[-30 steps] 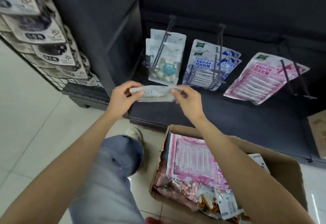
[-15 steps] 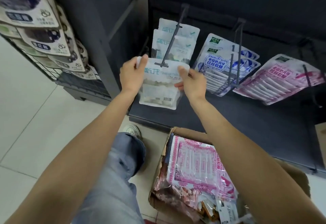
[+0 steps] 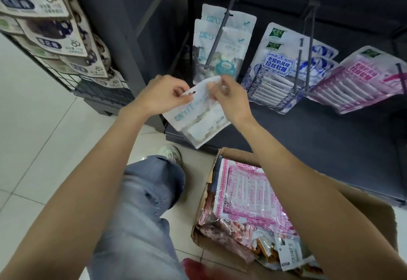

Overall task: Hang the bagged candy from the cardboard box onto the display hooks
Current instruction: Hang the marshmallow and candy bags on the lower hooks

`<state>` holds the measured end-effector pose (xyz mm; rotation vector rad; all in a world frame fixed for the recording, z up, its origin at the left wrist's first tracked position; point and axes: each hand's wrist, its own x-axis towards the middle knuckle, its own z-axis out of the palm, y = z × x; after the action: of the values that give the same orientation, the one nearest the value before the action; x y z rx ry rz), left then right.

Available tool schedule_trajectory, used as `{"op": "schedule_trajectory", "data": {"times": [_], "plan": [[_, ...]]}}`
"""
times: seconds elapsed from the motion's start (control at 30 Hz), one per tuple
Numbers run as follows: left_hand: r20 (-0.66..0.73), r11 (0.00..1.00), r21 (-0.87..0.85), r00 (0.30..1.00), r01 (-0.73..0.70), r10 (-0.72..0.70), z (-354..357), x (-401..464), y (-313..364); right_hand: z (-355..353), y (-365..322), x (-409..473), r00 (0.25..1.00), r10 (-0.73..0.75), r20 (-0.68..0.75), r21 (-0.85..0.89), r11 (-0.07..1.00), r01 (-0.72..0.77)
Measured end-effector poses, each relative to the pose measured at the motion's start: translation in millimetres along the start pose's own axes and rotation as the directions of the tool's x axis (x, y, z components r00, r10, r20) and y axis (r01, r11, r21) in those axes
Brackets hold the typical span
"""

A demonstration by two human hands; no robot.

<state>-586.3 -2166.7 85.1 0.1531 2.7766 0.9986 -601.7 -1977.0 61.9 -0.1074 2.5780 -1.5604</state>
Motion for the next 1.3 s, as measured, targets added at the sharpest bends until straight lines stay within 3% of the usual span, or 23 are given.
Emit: {"op": "schedule_trajectory", "data": {"times": [0.07,0.1,0.17,0.23,0.3,0.37,0.43,0.53,0.63,0.77,0.83,1.0,1.13,1.3], "plan": [[-0.002,0.994,-0.009,0.994,0.108,-0.108,11,-2,5,8,-1,-5,0.993,-0.060,0.106,0.029,0.998,0.057],[0.005,0.965,-0.159,0.978,0.208,-0.210,18,-3,7,13,-1,-9,0.980,-0.068,0.185,0.026,0.998,0.065],[0.052,0.787,-0.511,0.926,0.346,-0.373,29,-5,9,19,1,-20,0.932,-0.072,0.354,0.026,0.997,0.067],[0.042,0.618,-0.711,0.897,0.336,-0.440,31,-2,11,18,5,-26,0.899,-0.062,0.433,0.014,0.998,0.062],[0.024,0.483,-0.835,0.893,0.265,-0.449,27,2,17,15,2,-30,0.936,-0.120,0.331,-0.106,0.981,0.164],[0.050,0.423,-0.877,0.919,0.228,-0.392,21,3,28,12,5,-26,0.972,-0.231,0.043,-0.148,0.961,0.235],[0.086,0.429,-0.871,0.935,0.239,-0.345,19,4,36,9,0,-19,0.974,-0.181,-0.139,-0.064,0.983,0.173],[0.072,0.444,-0.860,0.921,0.251,-0.382,19,12,39,5,-5,-4,0.984,-0.024,-0.179,-0.065,0.998,0.013],[0.003,0.491,-0.844,0.918,0.216,-0.398,19,19,39,2,-4,10,0.967,0.102,-0.235,0.079,0.993,-0.085],[-0.319,0.798,-0.603,0.914,0.010,-0.253,23,26,28,4,1,18,0.955,0.129,-0.269,0.254,0.966,-0.059],[-0.399,0.872,-0.487,0.900,-0.047,-0.175,25,29,21,6,3,23,0.948,0.159,-0.277,0.268,0.960,-0.082],[-0.375,0.977,-0.213,0.922,0.015,-0.096,37,39,7,10,12,42,0.933,0.200,-0.299,0.180,0.972,-0.151],[-0.311,0.997,-0.075,0.950,-0.002,-0.022,45,58,4,3,14,67,0.929,0.156,-0.336,0.070,0.988,-0.141],[-0.242,0.998,-0.038,0.970,-0.045,0.034,37,92,4,-19,12,99,0.925,-0.056,-0.377,-0.376,0.921,-0.098]]}}
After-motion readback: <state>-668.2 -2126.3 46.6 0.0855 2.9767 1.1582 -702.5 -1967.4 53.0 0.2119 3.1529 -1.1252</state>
